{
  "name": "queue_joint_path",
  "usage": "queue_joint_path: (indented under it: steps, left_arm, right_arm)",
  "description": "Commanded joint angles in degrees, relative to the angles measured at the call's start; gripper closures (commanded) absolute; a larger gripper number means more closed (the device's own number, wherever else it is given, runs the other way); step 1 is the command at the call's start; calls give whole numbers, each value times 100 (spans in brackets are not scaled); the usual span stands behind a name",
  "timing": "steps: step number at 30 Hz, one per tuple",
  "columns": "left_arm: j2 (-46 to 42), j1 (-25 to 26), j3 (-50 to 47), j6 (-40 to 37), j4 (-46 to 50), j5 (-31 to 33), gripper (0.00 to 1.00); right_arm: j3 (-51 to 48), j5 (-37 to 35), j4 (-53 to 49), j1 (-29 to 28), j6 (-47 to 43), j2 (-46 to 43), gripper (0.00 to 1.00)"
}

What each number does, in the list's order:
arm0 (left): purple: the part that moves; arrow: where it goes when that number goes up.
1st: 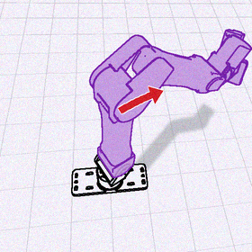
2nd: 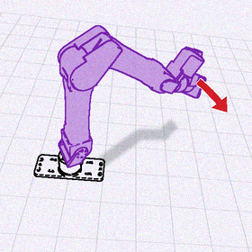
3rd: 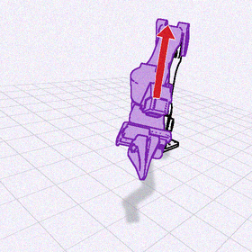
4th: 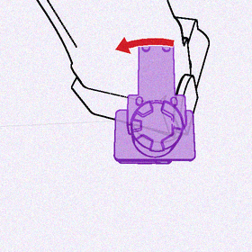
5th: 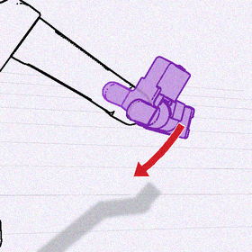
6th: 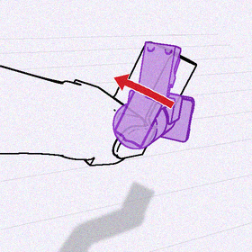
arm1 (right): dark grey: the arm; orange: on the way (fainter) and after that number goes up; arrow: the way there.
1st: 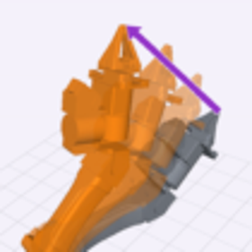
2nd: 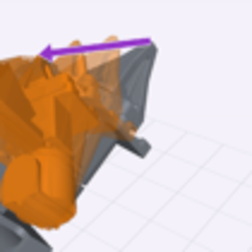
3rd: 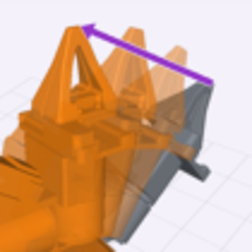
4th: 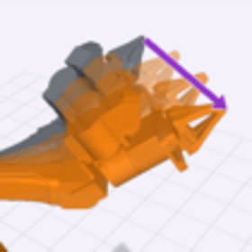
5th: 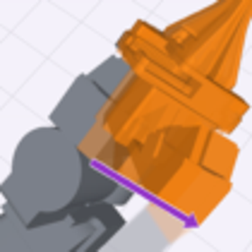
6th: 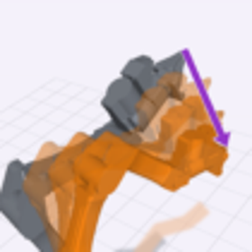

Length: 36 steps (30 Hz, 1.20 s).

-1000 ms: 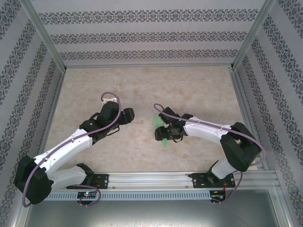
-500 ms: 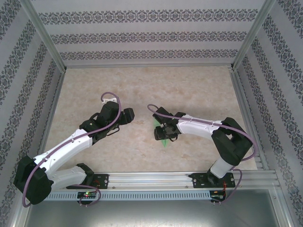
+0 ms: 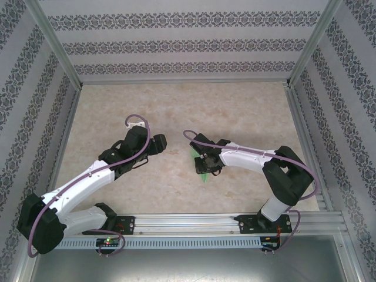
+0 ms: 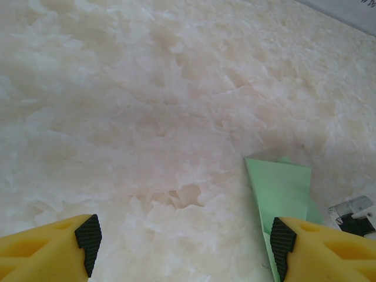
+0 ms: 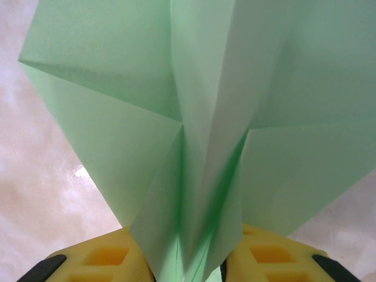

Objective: Fold a paper plane with a square sheet of paper (fold left side to right side)
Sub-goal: Pick up the paper plane at the center of the table, then place the paper plane at the top-center of the table.

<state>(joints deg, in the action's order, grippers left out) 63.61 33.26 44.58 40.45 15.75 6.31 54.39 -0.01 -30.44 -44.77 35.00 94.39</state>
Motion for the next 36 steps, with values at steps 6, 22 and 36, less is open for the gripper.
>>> queue_joint_path:
  steps: [6, 22, 36]
  left_arm:
    - [-123, -82, -23, -87, 155, 108, 22]
    - [-483, -82, -105, -1433, -480, -521, 0]
    - [-550, -82, -8, -1855, -291, -729, 0]
  right_arm:
    - [101, -113, 98, 92, 38, 316, 69]
    - [1862, 19, -354, 1270, -689, 1052, 91]
    - [4464, -184, -1289, 1902, -1126, 3002, 93]
